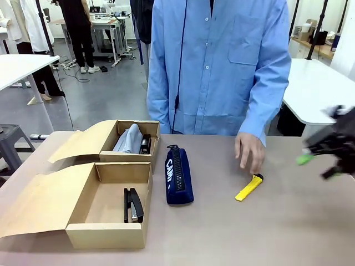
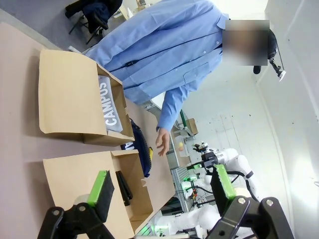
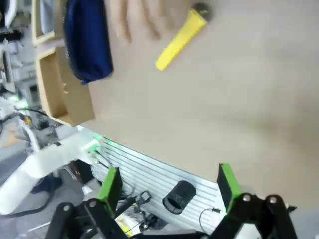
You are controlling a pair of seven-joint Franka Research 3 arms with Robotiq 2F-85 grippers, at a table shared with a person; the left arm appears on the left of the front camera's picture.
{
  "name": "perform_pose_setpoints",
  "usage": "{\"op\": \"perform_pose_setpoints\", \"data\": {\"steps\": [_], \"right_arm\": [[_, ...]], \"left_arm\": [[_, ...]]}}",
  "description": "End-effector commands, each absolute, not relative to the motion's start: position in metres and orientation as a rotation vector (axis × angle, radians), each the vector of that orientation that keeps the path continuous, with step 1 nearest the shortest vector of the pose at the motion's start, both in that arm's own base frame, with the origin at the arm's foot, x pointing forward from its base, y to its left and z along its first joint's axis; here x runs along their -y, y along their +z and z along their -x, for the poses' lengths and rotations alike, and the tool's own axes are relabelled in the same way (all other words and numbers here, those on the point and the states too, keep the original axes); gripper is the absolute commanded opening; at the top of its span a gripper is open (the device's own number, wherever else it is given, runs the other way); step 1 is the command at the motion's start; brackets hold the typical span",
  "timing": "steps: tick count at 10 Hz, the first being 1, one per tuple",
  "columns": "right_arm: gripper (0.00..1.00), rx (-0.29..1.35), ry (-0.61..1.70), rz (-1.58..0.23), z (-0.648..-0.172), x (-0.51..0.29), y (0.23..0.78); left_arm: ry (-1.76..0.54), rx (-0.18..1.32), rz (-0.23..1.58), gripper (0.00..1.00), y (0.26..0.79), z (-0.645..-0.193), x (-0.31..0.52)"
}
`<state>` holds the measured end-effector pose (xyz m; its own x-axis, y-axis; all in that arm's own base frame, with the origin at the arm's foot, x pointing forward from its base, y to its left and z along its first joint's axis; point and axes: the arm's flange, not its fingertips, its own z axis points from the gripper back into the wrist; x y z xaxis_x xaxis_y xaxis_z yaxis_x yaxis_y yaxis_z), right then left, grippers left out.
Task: Place items inside the box.
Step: Pick up a Pencil pouch or Stapler and place it inside the Mailer Box closest to the robot.
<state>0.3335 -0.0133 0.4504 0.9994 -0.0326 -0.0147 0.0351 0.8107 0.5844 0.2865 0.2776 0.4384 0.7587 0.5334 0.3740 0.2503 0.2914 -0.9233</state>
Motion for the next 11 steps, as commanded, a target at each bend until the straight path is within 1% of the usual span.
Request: {"op": "perform_pose_setpoints", "data": {"steps": [1, 2, 3, 4, 5, 11], "right_arm": [[1.0, 0.021, -0.139, -0.779, -0.284, 0.093, 0.426], [1.0, 0.013, -0.241, -0.813, -0.267, 0.111, 0.409], [1.0, 0.048, -0.283, -0.866, -0.253, 0.117, 0.393], [1.0, 0.032, -0.315, -0.888, -0.251, 0.118, 0.38], [1.0, 0.026, -0.257, -0.827, -0.283, 0.143, 0.434], [1.0, 0.019, -0.251, -0.811, -0.284, 0.142, 0.431]], "left_arm": [[0.196, 0.764, 1.304, 1.0, 0.439, -0.288, -0.276], [0.196, 0.764, 1.304, 1.0, 0.439, -0.288, -0.276], [0.196, 0.764, 1.304, 1.0, 0.439, -0.288, -0.276], [0.196, 0.764, 1.304, 1.0, 0.439, -0.288, -0.276], [0.196, 0.764, 1.304, 1.0, 0.439, -0.288, -0.276], [0.196, 0.764, 1.304, 1.0, 0.439, -0.288, -0.276]]}}
